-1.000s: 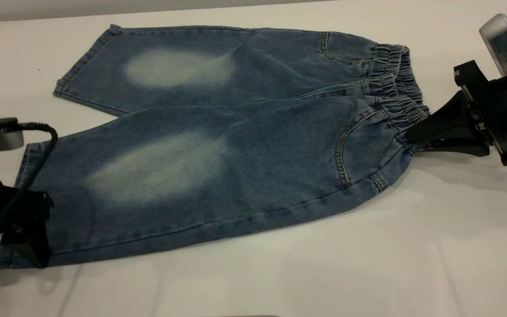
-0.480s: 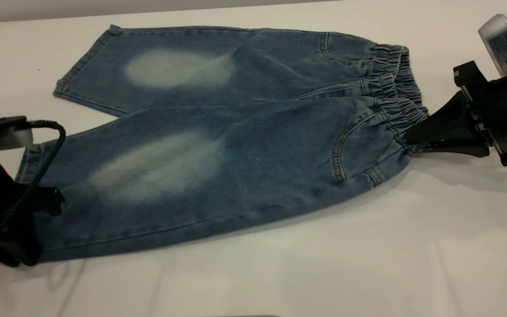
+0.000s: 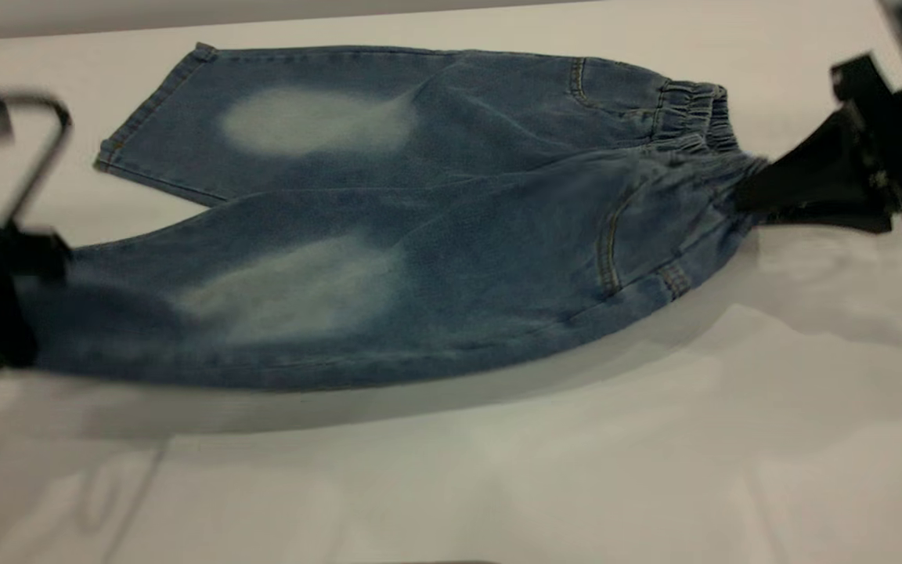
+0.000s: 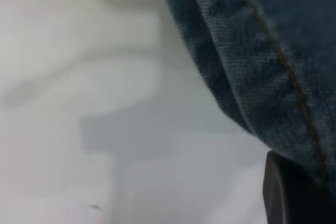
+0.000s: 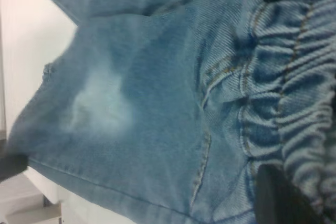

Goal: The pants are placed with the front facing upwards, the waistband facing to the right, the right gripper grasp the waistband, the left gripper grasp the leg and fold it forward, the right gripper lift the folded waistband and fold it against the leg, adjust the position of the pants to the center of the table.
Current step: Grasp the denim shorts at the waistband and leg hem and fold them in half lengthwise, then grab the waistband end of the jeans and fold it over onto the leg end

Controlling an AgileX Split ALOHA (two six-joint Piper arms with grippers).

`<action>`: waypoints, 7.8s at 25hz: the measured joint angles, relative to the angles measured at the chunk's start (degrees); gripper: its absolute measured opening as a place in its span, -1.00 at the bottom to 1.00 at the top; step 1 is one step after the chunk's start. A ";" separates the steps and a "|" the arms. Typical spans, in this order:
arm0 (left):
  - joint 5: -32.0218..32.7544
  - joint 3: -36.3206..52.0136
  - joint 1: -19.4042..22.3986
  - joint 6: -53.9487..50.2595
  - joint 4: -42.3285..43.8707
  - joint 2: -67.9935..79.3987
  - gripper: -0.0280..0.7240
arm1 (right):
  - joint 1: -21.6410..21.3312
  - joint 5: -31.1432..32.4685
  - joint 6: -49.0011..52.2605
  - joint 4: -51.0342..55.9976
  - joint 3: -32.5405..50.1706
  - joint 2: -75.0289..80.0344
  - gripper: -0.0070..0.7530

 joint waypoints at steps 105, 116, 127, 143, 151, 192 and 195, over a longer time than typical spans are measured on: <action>31.58 -71.80 -3.98 24.18 -0.73 38.78 0.36 | -7.26 -10.96 32.84 -19.39 -23.16 8.85 0.66; 31.71 -71.80 -4.19 24.85 -1.95 38.78 0.36 | -10.34 -3.73 16.76 -1.98 -25.31 16.07 0.59; 28.25 -71.80 -10.61 26.96 -1.84 38.78 0.36 | -6.24 -2.69 15.25 -4.81 -26.67 18.39 -0.67; 18.08 -71.87 -16.03 22.85 -2.13 49.46 0.36 | -2.31 -0.38 20.66 -12.89 -26.67 2.22 -0.76; 17.50 -71.87 -16.09 22.68 -3.95 49.92 0.36 | 7.73 2.12 21.84 -8.32 -28.28 0.56 -0.76; 34.32 -84.15 -2.26 22.94 0.76 53.05 0.36 | 25.73 -7.27 24.95 -1.04 -40.07 0.62 -0.76; 40.32 -88.32 -2.26 22.53 0.87 52.69 0.36 | 27.50 -12.11 23.28 -0.02 -40.07 1.23 -0.76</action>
